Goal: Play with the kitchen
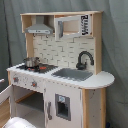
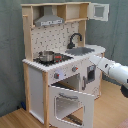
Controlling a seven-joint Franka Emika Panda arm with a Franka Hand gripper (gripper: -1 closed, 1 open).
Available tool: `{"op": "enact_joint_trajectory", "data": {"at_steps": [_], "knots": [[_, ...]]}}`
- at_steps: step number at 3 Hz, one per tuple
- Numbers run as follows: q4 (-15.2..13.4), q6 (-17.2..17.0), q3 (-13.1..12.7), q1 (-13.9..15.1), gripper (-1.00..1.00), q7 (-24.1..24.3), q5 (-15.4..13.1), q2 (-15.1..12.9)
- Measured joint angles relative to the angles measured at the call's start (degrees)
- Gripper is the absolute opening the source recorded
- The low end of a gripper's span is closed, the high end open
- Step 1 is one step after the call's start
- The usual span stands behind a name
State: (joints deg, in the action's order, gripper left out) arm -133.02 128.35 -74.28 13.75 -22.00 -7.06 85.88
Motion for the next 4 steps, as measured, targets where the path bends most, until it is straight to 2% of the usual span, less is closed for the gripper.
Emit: {"op": "enact_joint_trajectory", "data": {"at_steps": [2, 3, 4], "knots": [[-8.93, 7.8, -0.37, -2.51, 1.0, 0.1, -2.96, 0.0], [-14.06, 11.96, -0.49, -4.31, 1.0, 0.14, -4.58, 0.05], [-18.6, 14.73, -0.46, -6.98, 1.0, 0.15, -6.18, 0.14]]}}
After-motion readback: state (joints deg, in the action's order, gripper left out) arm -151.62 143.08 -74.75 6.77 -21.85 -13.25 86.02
